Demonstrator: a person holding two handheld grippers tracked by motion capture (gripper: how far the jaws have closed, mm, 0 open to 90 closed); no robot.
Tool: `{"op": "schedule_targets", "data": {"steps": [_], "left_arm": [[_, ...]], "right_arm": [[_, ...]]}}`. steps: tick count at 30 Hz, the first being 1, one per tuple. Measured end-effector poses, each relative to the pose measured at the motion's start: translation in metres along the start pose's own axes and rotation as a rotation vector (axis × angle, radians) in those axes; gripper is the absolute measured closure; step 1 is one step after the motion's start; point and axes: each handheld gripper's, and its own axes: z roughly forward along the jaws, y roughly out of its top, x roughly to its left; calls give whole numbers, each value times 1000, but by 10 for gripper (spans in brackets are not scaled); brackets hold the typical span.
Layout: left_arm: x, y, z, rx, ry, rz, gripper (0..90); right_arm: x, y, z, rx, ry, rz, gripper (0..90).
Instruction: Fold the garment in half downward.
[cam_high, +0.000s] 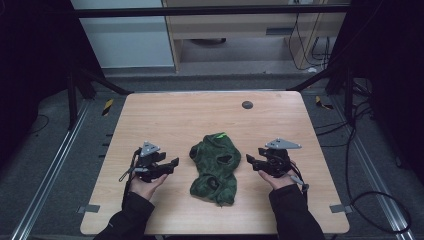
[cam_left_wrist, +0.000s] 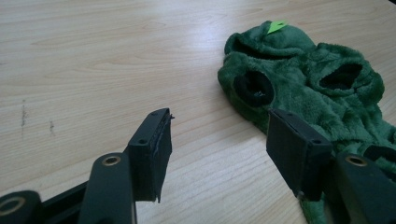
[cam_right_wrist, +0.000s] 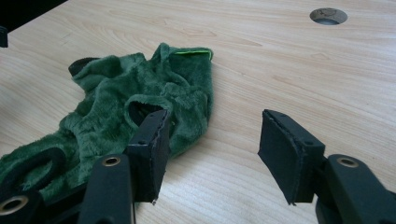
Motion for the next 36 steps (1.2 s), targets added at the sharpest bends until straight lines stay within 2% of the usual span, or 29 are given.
{"op": "schedule_targets", "data": {"steps": [10, 24, 36], "left_arm": [[3, 15, 4, -17, -7, -11, 408], [-2, 30, 21, -13, -12, -11, 418], [-9, 41, 38, 1, -6, 16, 434]], "right_arm": [[-1, 10, 6, -1, 12, 9, 435], [2, 26, 25, 10, 21, 1, 468], [4, 34, 38, 28, 14, -3, 491]]}}
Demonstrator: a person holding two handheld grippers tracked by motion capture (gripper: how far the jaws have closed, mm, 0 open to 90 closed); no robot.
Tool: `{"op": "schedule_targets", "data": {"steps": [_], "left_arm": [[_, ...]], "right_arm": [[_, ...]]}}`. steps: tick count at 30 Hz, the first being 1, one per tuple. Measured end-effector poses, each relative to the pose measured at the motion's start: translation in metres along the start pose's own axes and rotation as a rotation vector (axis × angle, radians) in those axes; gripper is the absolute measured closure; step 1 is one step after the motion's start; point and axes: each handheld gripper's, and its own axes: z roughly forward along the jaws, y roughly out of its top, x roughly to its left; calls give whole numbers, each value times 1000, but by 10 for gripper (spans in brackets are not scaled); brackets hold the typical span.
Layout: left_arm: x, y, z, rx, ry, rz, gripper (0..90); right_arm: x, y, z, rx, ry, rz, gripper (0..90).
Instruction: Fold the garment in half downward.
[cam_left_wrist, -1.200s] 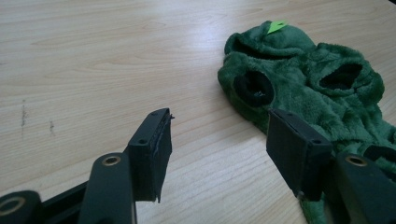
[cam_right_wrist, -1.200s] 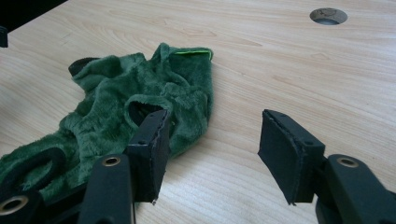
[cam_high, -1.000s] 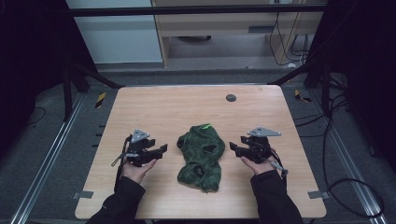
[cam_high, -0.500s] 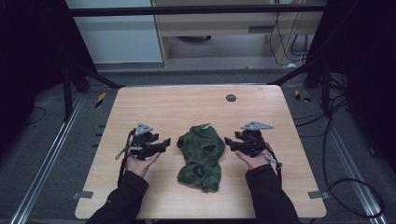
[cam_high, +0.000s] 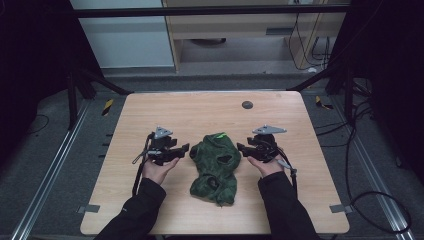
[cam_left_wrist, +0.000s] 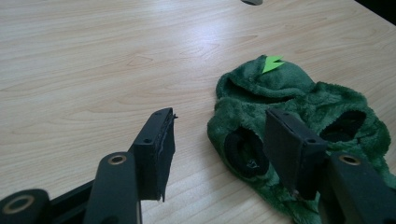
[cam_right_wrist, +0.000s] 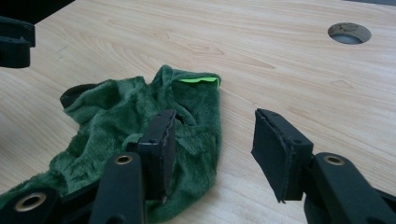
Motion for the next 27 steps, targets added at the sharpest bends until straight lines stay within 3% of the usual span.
{"op": "schedule_targets", "data": {"steps": [27], "left_arm": [[-7, 15, 46, 60, 10, 22, 488]], "right_arm": [[-1, 3, 34, 59, -2, 18, 544]]}}
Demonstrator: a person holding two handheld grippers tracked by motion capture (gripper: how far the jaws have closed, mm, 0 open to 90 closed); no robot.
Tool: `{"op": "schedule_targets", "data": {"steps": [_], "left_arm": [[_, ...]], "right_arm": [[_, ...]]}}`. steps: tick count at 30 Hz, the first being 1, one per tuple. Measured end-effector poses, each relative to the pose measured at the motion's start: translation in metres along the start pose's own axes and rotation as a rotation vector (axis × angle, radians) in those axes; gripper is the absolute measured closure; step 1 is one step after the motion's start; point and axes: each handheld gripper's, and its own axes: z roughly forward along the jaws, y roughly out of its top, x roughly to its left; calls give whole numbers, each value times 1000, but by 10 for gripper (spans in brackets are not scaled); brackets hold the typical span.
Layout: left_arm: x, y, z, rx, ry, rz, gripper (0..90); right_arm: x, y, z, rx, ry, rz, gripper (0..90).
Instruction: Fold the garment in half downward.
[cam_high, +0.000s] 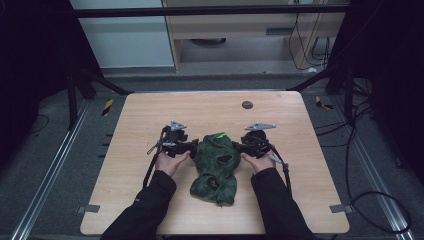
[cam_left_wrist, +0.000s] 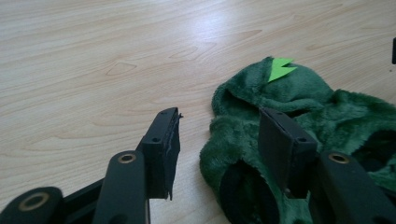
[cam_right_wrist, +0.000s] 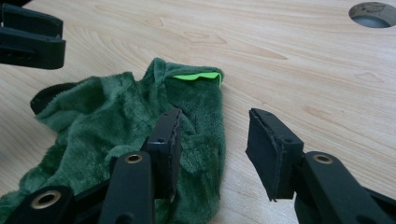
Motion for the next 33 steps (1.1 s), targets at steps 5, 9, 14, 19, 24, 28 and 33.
{"op": "schedule_targets", "data": {"steps": [5, 9, 14, 19, 24, 28, 33], "left_arm": [[2, -1, 9, 21, 18, 10, 506], [5, -2, 17, 38, 12, -2, 517], [4, -3, 25, 58, 10, 6, 531], [3, -4, 33, 83, -1, 6, 543], [2, -7, 39, 109, -6, 10, 569], [4, -9, 41, 127, -26, -2, 619], [3, -12, 45, 149, -38, -2, 678]], "right_arm": [[0, -1, 5, 18, -3, -4, 555], [-2, -3, 9, 34, -8, -5, 565], [-2, -5, 14, 47, -7, -3, 573], [-3, -8, 19, 67, -5, 0, 593], [-4, -11, 23, 85, -2, 1, 608], [-5, -13, 26, 97, 2, 2, 627], [-4, -15, 29, 117, 16, 0, 677]]}}
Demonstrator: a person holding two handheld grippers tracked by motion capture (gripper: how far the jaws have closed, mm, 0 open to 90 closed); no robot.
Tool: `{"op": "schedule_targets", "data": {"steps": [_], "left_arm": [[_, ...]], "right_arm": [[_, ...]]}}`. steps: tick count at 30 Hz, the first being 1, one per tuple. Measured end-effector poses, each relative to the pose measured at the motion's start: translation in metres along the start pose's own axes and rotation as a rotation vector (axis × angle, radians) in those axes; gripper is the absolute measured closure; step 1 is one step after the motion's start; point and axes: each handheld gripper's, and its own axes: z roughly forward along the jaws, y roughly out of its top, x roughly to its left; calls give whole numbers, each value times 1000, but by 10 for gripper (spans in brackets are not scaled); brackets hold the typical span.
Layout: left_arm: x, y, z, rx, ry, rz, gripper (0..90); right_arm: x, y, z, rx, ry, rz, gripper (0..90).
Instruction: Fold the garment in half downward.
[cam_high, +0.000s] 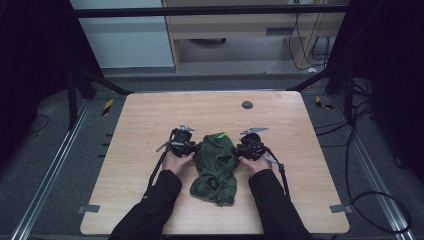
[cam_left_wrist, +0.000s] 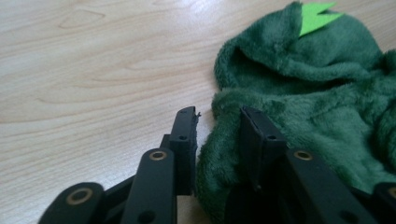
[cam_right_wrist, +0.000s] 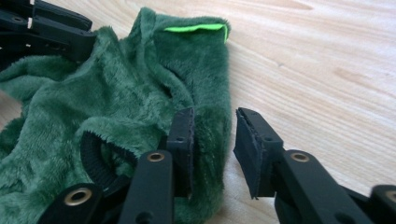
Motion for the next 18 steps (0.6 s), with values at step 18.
{"op": "schedule_targets", "data": {"steps": [18], "left_arm": [[-5, -3, 3, 16, -21, 22, 881]], "right_arm": [[1, -3, 6, 39, 20, 7, 851]]}}
